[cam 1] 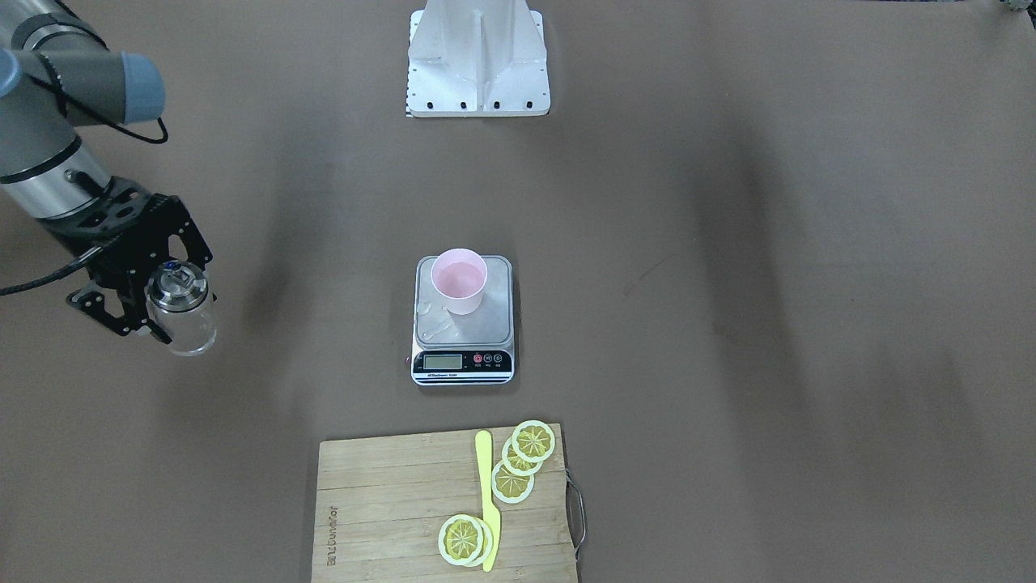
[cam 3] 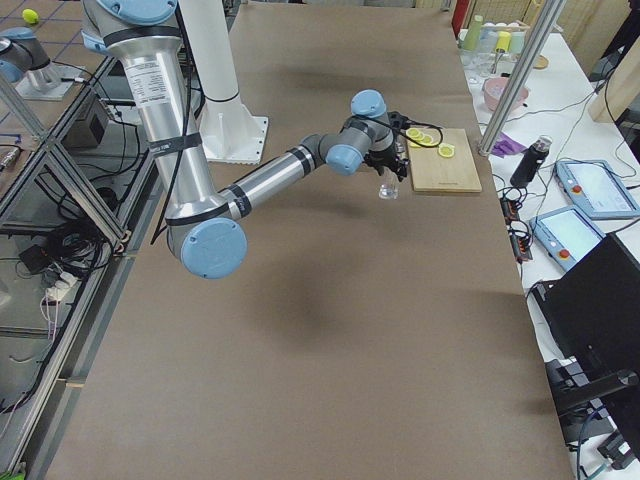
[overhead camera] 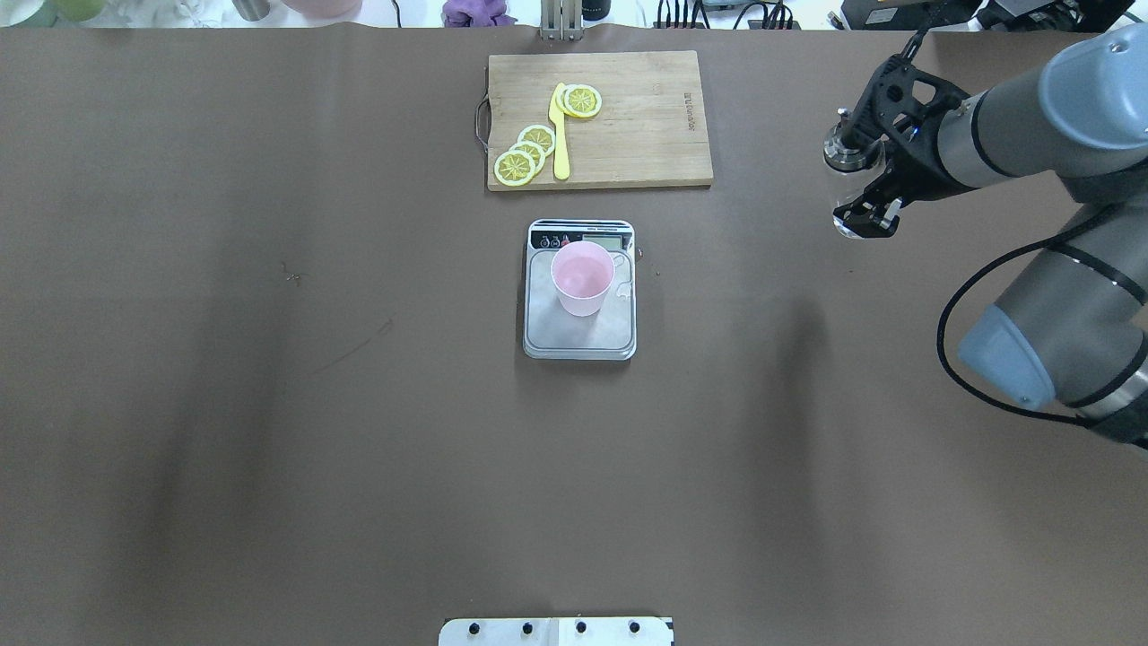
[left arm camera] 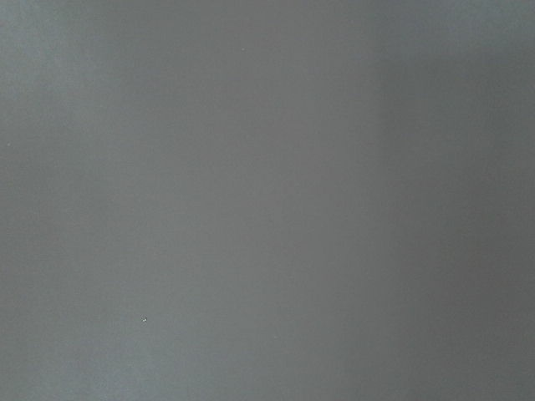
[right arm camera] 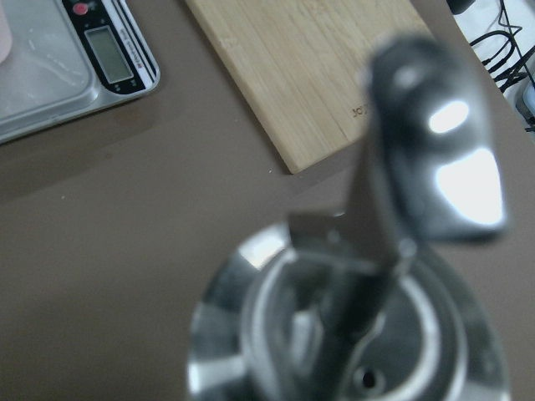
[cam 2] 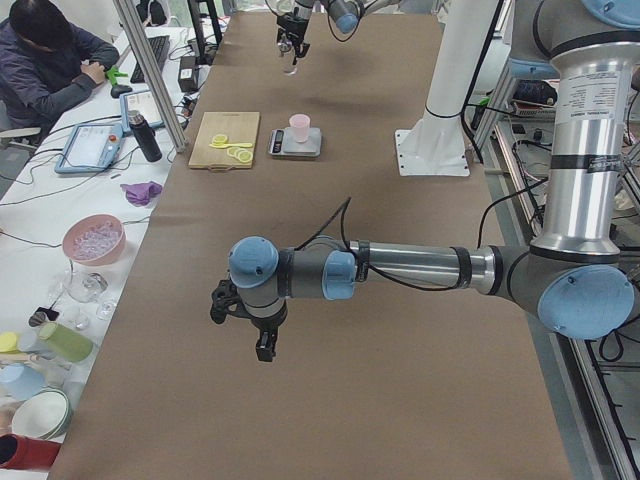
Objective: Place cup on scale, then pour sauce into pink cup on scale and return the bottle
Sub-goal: 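Lift the sauce bottle with the right gripper toward the scale, then tilt the bottle with the right gripper over the pink cup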
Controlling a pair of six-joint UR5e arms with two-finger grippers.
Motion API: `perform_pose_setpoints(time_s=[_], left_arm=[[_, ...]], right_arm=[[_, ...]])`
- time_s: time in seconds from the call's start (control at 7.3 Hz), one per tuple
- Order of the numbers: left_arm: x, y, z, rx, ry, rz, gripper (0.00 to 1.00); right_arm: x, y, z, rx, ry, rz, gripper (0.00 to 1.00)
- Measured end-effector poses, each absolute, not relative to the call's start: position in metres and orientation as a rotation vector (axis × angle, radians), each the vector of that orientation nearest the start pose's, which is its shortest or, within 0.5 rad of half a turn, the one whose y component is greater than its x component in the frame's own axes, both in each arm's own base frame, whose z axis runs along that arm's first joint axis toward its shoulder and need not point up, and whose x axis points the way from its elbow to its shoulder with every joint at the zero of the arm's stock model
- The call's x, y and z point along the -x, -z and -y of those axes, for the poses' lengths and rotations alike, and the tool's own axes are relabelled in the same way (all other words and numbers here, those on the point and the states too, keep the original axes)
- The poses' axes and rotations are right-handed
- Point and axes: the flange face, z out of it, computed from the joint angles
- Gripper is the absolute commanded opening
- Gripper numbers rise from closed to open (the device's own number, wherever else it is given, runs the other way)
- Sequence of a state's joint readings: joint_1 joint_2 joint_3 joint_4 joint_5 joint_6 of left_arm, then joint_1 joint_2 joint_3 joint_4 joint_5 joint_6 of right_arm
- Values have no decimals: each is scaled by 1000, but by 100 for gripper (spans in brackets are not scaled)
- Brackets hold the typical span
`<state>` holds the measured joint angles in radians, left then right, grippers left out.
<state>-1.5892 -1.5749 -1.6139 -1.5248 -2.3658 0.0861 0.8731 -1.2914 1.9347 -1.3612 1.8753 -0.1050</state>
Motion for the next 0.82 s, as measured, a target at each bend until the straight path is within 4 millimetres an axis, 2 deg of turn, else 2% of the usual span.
perform_pose_setpoints(time_s=[0.27, 0.82], left_arm=[[70, -637, 492, -42, -61, -811, 98], [70, -641, 490, -35, -57, -818, 98]], right_arm=[[313, -305, 469, -690, 937, 390, 0], [376, -267, 437, -559, 1037, 111, 0]])
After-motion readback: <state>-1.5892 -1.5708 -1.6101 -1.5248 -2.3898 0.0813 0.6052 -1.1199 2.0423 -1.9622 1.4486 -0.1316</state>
